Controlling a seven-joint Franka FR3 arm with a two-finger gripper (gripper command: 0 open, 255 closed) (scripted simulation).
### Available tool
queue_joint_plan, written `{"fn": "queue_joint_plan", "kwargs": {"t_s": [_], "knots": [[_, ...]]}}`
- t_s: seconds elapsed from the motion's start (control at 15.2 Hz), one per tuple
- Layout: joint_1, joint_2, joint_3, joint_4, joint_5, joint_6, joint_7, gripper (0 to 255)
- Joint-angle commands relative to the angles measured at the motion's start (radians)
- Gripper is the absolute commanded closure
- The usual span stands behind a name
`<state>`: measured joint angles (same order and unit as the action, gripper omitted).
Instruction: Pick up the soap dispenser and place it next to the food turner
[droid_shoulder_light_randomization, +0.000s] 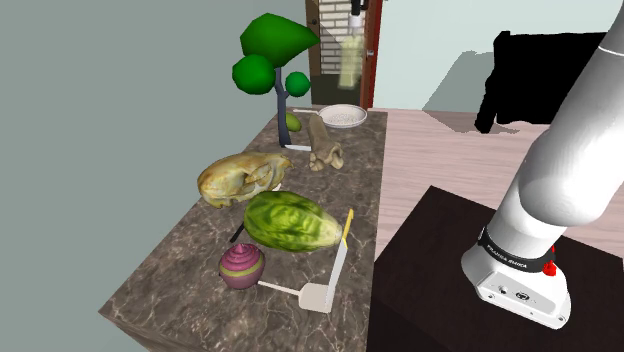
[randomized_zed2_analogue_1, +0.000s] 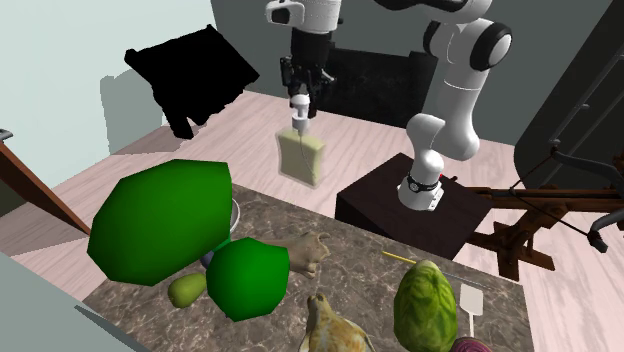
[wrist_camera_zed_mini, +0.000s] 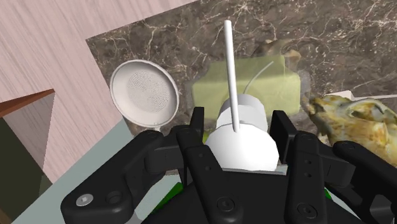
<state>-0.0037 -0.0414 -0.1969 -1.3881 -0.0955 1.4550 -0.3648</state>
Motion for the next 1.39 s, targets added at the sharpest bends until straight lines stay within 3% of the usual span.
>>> {"fn": "queue_joint_plan", "kwargs": {"t_s": [0.0,0.59,1.32], "knots": [[0.022,-0.073,0.026,-0.087,-0.018,0.012,0.047,255],[0.088,-0.313,0.155,-0.327,-0.032,-0.009,0.24,255],[0.157,-0.5,0.334,-0.466,0.037,-0.081,0.478,255]]}}
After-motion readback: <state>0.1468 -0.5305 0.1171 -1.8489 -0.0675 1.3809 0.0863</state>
